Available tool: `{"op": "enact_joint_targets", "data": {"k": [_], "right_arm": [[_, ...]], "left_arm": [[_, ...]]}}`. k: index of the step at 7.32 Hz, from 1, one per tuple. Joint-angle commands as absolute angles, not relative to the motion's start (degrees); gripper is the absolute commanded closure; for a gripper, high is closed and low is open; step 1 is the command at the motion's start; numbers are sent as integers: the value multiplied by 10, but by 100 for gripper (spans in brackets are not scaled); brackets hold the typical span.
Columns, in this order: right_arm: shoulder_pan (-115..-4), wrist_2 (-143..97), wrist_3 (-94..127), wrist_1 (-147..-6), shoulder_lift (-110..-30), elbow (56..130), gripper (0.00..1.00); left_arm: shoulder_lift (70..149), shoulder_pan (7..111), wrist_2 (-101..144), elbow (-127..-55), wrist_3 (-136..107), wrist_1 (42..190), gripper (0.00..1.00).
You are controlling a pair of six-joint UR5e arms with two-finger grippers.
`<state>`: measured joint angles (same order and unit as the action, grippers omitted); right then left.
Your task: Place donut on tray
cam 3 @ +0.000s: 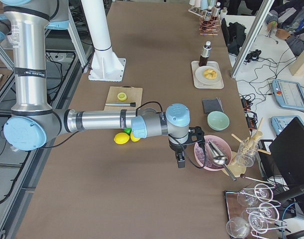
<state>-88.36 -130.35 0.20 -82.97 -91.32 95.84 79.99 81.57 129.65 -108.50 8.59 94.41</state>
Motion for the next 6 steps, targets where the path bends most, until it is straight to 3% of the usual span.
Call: {"op": "enact_joint_targets", "data": {"k": [1,6], "right_arm": [[-874,-1303,3,-830,-908,960,0],[-883,-1306,4,-835,-911,976,0]], "left_arm": [[802,820,1300,-1078,-4,949,2],[789,840,1298,-1039,-4,1029,2]]}}
